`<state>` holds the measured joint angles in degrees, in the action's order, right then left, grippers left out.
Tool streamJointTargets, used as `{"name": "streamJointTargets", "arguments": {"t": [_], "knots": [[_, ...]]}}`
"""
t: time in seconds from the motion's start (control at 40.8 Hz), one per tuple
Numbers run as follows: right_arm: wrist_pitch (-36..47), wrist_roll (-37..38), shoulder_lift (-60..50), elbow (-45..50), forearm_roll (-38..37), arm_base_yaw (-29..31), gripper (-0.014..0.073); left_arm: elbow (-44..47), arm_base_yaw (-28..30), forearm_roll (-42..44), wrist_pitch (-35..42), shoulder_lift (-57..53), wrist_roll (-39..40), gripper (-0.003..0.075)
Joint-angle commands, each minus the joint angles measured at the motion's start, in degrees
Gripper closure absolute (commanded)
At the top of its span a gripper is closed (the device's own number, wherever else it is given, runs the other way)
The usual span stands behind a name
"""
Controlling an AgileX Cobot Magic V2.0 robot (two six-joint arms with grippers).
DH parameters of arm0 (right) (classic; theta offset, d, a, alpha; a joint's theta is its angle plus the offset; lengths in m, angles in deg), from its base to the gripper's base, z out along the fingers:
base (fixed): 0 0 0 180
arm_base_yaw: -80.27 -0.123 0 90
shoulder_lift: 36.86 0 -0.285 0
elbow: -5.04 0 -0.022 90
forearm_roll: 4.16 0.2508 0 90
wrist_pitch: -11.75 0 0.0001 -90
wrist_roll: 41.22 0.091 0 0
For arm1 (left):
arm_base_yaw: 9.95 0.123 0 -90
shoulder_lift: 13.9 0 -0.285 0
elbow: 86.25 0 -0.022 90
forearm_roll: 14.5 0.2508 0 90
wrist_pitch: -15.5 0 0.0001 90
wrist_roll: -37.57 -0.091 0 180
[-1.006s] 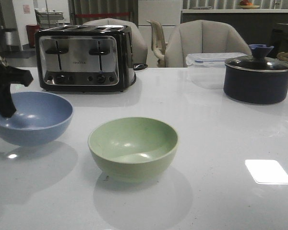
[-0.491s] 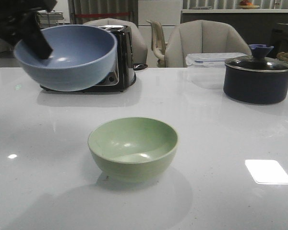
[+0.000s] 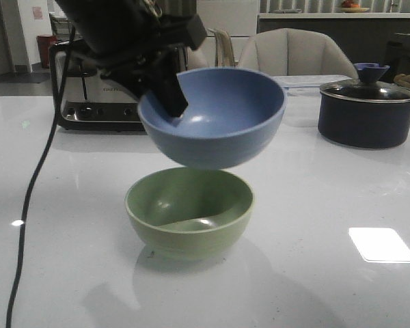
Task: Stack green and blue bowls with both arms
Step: 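Lift the blue bowl and carry it above the green bowl, then lower the blue bowl into the green bowl and open the left gripper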
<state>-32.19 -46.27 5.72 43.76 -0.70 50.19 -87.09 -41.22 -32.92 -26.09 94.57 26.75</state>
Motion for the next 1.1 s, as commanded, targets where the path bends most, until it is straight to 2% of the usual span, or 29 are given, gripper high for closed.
{"name": "streamJointTargets", "arguments": {"t": [0.0, 0.368, 0.442, 0.491, 0.638, 0.711, 0.76, 0.908, 1.079], "knots": [[3.9, -0.3, -0.1, -1.5, 0.2, 0.0, 0.0174, -2.1, 0.1, -1.2, 3.1, 0.0, 0.0, 0.0619], [3.9, -0.3, -0.1, -1.5, 0.2, 0.0, 0.0174, -2.1, 3.2, 0.8, 3.1, 3.8, 0.0, 0.0607], [3.9, -0.3, -0.1, -1.5, 0.2, 0.0, 0.0174, -2.1, 3.2, 0.8, 2.3, 3.8, 0.0, 0.0551], [3.9, -0.3, -0.1, -1.5, 0.2, 0.0, 0.0174, -2.1, 3.1, 0.7, 1.5, 3.8, 0.0, 0.0483], [3.9, -0.3, -0.1, -1.5, 0.2, 0.0, 0.0174, -2.1, 3.0, 1.0, -1.4, 3.8, 0.0, 0.0218], [3.9, -0.3, -0.1, -1.5, 0.2, 0.0, 0.0174, -2.1, 3.0, 1.0, -2.9, 3.8, 0.0, 0.0121], [3.9, -0.3, -0.1, -1.5, 0.2, 0.0, 0.0174, -2.1, 3.0, 1.0, -3.8, 3.8, 0.0, 0.0095], [3.9, -0.3, -0.1, -1.5, 0.2, 0.0, 0.0174, -2.2, 3.0, 0.9, -6.7, 2.1, 0.0, 0.0095], [3.9, -0.3, -0.1, -1.5, 0.2, 0.0, 0.0174, -2.0, 3.0, 1.0, -9.8, -5.4, 0.0, 0.0095]]}}
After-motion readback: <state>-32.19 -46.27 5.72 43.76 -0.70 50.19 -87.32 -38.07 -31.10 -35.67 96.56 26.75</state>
